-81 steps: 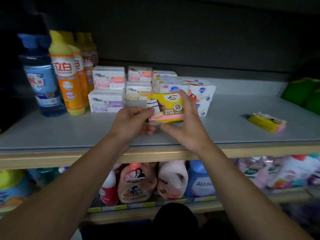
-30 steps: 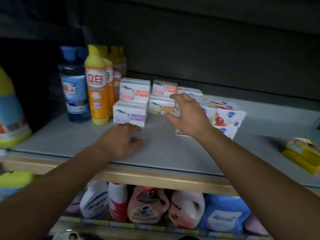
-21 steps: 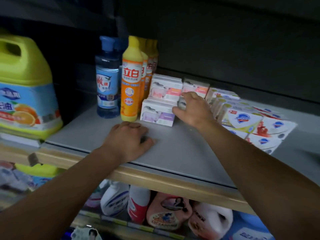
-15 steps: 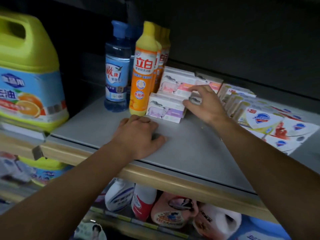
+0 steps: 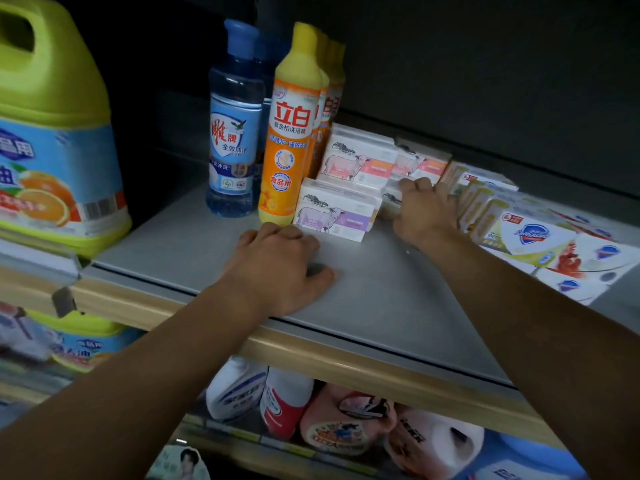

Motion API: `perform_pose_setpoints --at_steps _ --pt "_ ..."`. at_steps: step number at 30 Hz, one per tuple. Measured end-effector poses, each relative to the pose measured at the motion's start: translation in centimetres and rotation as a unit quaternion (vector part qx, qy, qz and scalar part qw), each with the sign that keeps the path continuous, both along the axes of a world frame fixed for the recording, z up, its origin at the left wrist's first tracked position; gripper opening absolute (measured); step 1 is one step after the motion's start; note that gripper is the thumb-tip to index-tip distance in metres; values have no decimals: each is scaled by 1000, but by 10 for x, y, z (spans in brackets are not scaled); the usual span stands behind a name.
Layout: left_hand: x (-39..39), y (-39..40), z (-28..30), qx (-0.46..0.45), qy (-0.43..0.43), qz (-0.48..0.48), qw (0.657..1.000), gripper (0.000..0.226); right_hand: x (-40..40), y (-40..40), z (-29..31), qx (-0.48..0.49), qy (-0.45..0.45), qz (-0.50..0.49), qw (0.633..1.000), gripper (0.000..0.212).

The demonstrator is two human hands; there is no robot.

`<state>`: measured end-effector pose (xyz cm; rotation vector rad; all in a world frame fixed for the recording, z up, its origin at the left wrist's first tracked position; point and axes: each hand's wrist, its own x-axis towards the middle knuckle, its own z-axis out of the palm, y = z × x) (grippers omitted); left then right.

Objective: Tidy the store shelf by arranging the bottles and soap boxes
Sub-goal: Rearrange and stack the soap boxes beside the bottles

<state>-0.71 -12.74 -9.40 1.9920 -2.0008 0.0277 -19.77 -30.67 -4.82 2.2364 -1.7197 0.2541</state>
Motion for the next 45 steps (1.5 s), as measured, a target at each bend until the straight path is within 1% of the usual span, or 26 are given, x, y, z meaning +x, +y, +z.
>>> perform_pose_setpoints --at_steps 2,4,7,9,12,14,16,21,23,24,25,26,27,28,29,31,33,34,36,37,38,39,41,42,44,45 --pt "0 1 1 3 0 0 1000 79 -1 -5 8 26 -2 -16 1000 77" --pt "1 0 1 9 3 1 1000 76 2 -8 13 47 33 -33 998 68" --pt "1 -1 -1 3 4 -3 1000 64 7 -5 12 3 71 -56 996 61" --pt "1 -1 -1 3 6 -4 1000 64 7 0 14 -23 83 -59 995 58" --pt "1 -1 0 5 8 -5 1000 70 5 11 26 -15 83 -56 995 55" --pt "0 -1 1 7 5 -2 1000 72 5 22 35 -12 61 -61 996 54" --pt "0 -1 1 11 -3 4 1000 68 5 37 45 -23 32 -60 997 53" --pt "-1 5 7 11 3 11 1000 59 -2 78 60 -67 -58 -5 996 45" --pt "-2 10 11 -3 49 4 999 56 -11 95 58 -54 -114 23 992 45" --pt "-3 13 15 -18 106 -5 994 55 -16 104 56 -31 -156 42 986 44" --pt "-5 16 18 -35 188 -18 981 53 -21 113 53 7 -211 72 975 40" --pt "-7 20 22 -50 287 -35 956 52 -25 123 48 57 -273 110 954 34" --pt "-11 25 26 -54 385 -58 920 50 -27 133 43 111 -330 149 926 29" --pt "-15 30 29 -44 461 -87 882 46 -27 142 38 156 -372 181 897 28" --pt "-20 34 30 -29 509 -115 853 42 -25 150 32 189 -405 206 871 28" --pt "-29 40 29 -16 555 -153 818 36 -21 160 18 217 -459 237 828 27" --pt "-31 43 26 -28 603 -148 783 36 -21 167 5 203 -494 247 809 26" --pt "-30 43 25 -33 637 -138 757 35 -23 170 -1 204 -506 250 800 30" --pt "-25 42 23 -35 698 -105 708 34 -29 176 -13 242 -531 273 765 53" --pt "-22 40 22 -34 711 -89 697 31 -31 177 -19 255 -541 293 746 65" --pt "-21 37 22 -29 716 -80 693 28 -33 178 -24 252 -550 311 733 72" --pt "-19 35 21 -24 716 -76 693 25 -35 177 -27 238 -556 323 728 73" --pt "-19 32 21 -15 716 -65 695 21 -34 175 -31 213 -566 313 732 64" --pt "-19 32 22 -11 716 -60 695 25 -33 173 -31 207 -579 290 733 55" --pt "-18 33 23 1 712 -60 700 47 -31 172 -31 214 -629 230 711 39" --pt "-18 32 23 4 705 -63 707 56 -30 171 -30 223 -649 200 699 43"
